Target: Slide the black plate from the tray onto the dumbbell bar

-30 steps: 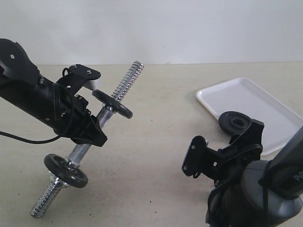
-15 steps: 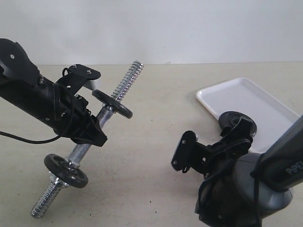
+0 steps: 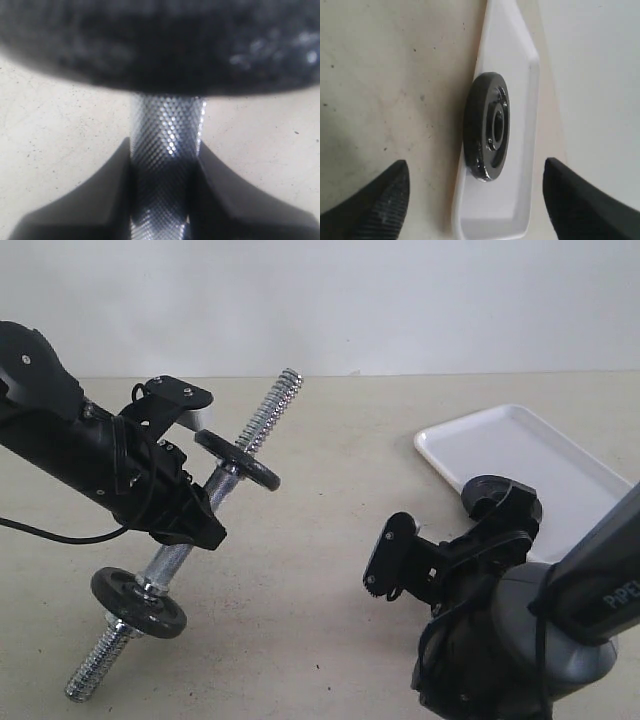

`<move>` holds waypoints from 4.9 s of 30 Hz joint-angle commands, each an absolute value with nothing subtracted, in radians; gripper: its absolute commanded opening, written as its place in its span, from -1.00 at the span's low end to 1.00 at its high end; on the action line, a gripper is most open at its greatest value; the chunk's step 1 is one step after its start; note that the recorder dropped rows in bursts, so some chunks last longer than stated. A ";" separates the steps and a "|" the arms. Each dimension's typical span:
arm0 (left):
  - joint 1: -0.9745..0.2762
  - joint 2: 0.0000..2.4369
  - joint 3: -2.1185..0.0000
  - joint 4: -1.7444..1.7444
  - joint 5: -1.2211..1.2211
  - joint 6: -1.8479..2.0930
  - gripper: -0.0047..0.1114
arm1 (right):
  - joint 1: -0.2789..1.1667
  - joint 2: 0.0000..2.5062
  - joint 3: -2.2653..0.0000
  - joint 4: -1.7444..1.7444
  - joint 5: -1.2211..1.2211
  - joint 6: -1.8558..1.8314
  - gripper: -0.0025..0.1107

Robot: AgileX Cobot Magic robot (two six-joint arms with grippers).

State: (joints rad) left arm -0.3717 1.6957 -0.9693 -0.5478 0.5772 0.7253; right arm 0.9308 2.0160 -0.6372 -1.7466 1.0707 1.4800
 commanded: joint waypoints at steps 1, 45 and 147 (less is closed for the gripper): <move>-0.373 1.634 -0.999 -0.617 0.531 0.722 -0.84 | 0.894 2.016 -0.640 -1.744 1.057 1.488 0.23; -0.373 1.634 -0.999 -0.617 0.529 0.722 -0.84 | 0.807 2.016 -0.753 -1.744 0.934 1.325 0.23; -0.373 1.582 -0.999 -0.617 0.528 0.722 -0.84 | 0.648 2.034 -0.850 -1.744 0.813 1.246 0.09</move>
